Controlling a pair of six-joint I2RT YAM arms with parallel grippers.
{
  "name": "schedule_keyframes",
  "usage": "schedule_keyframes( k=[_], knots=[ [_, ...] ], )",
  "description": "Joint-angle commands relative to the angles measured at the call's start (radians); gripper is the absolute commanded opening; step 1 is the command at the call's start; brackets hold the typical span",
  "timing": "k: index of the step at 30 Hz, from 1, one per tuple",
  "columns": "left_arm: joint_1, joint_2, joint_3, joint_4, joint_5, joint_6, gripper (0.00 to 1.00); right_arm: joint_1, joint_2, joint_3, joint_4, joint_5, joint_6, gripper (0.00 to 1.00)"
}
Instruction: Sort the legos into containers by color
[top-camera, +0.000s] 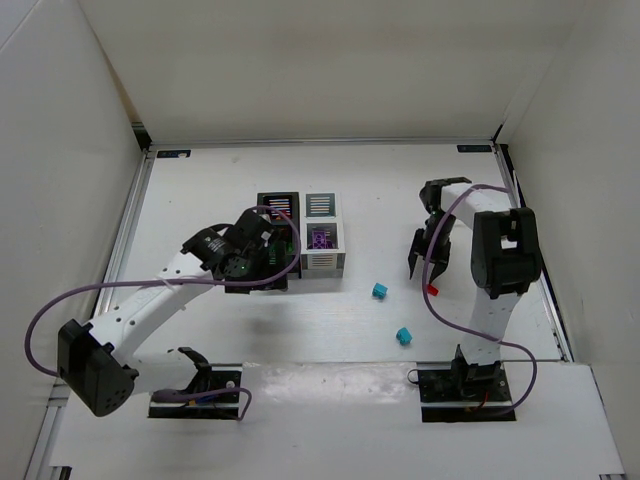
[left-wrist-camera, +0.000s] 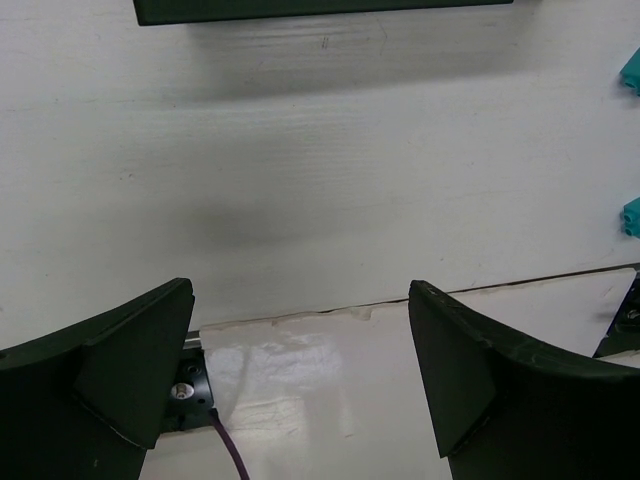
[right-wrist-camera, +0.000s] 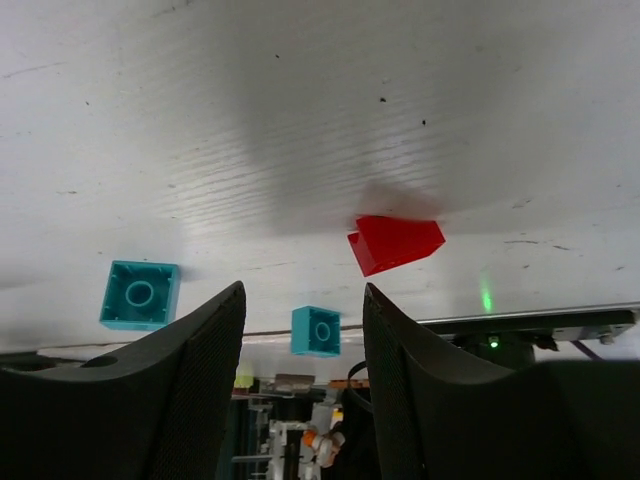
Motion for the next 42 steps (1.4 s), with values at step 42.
schedule_keyframes(
  k=[42],
  knots=[
    [0.032,0.082,0.002,0.062,0.095,0.035,1.0,-0.05,-0.099,-0.121,0.003,0.103,-0.164,0.58]
  ],
)
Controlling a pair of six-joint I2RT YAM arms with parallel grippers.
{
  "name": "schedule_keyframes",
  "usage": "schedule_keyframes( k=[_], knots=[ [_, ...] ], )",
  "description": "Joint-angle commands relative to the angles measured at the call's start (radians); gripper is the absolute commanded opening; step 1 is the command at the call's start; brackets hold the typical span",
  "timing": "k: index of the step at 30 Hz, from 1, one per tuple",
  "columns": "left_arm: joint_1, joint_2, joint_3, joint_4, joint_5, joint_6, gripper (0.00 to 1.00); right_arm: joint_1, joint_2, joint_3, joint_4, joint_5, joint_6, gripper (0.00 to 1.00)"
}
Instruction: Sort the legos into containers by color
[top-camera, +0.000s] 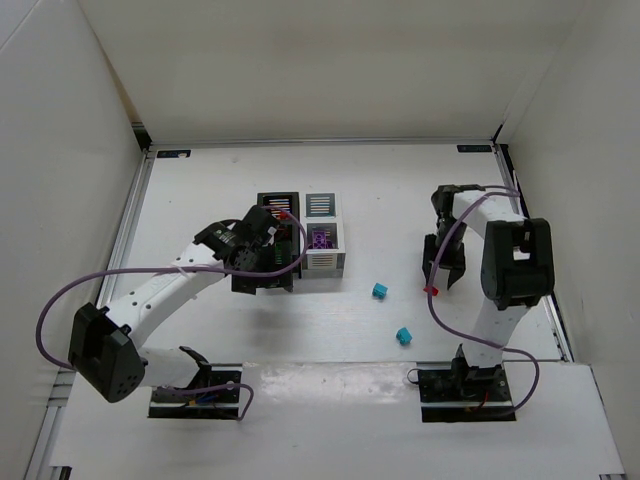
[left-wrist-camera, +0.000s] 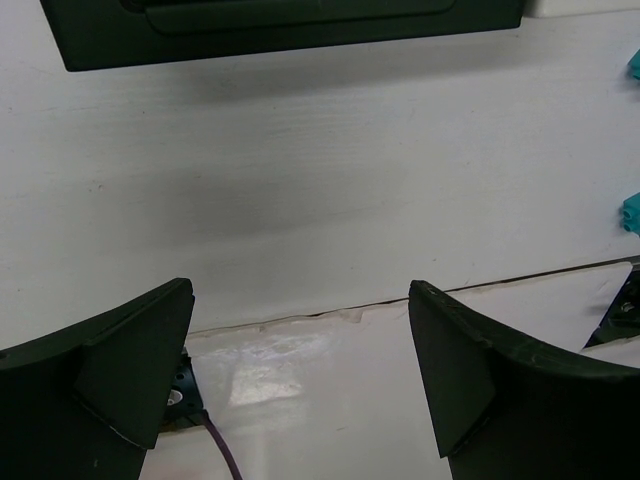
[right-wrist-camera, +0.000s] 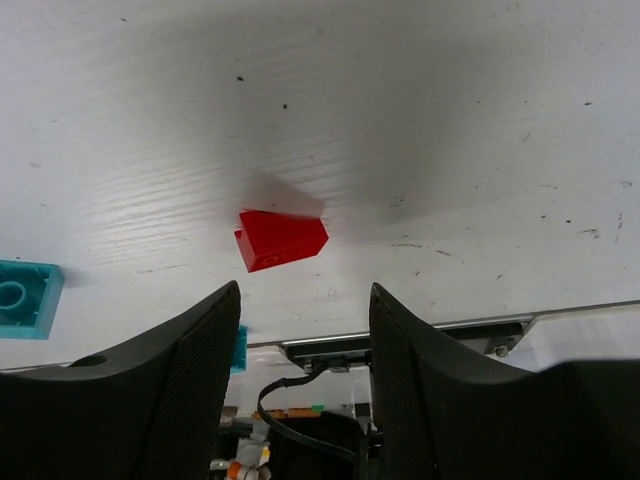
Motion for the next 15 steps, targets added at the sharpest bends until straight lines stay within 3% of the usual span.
schedule_keyframes(
  k=[1,9,15],
  knots=[
    [0.005,-0.003,0.004,0.019,0.017,0.013,1.0,-0.007,0.032,0.012,-0.085,-0.005,0.002,0.58],
    [0.009,0.023,0.022,0.018,0.014,0.023,1.0,0.03,0.098,0.099,-0.125,0.02,0.014,0.57],
    [0.025,0.04,0.037,0.006,0.019,0.042,1.0,0.027,0.08,0.084,-0.07,-0.084,0.064,0.57]
  ],
)
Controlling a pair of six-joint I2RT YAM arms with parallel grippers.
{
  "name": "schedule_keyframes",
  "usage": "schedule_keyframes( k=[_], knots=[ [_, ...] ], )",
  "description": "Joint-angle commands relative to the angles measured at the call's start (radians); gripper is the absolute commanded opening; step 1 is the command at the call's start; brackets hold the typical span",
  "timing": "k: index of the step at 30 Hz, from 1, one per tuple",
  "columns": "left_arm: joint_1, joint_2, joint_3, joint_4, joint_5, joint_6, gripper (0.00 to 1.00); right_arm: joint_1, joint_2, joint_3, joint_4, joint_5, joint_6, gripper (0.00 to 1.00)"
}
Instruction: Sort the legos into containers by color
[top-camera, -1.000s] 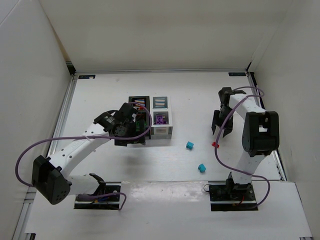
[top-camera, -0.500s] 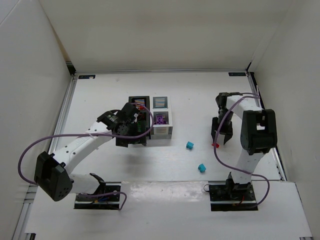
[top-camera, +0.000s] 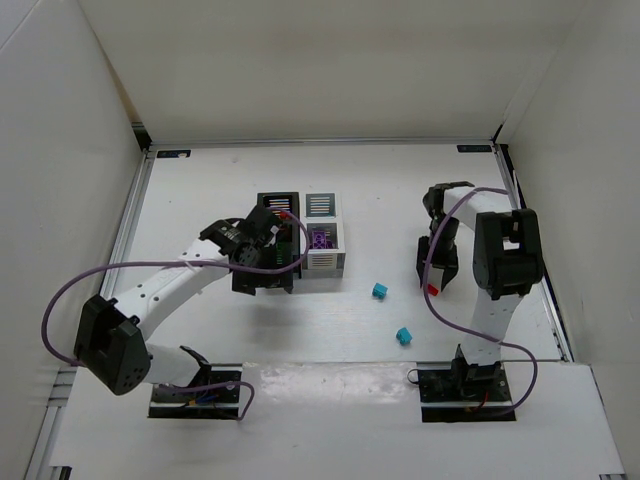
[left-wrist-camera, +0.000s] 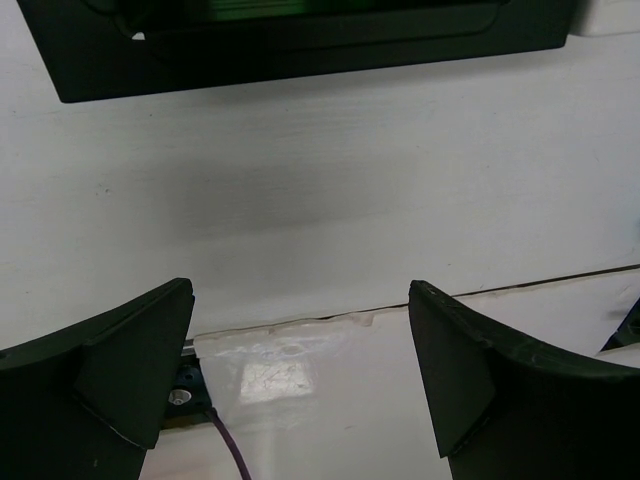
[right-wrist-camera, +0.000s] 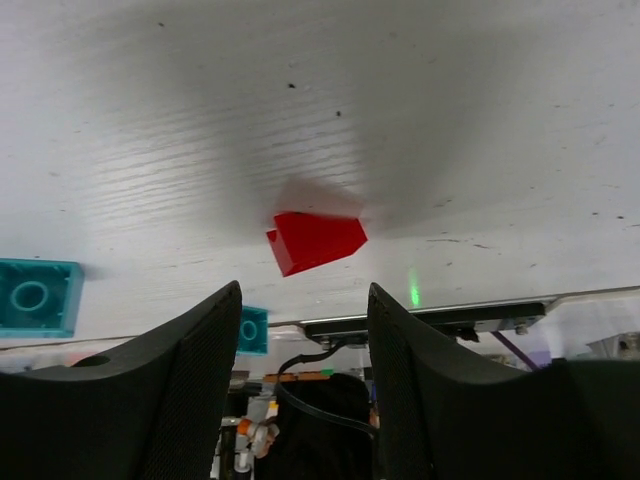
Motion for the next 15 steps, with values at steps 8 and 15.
schedule_keyframes(
  k=[8,15],
  knots=[
    [0.023,0.037,0.056,-0.006,0.034,0.042,1.0,0.021,-0.069,0.003,0.061,-0.164,0.156,0.57],
    [0.024,0.055,0.063,0.0,0.048,0.051,1.0,0.051,-0.156,-0.058,0.256,-0.271,0.363,0.53]
  ],
)
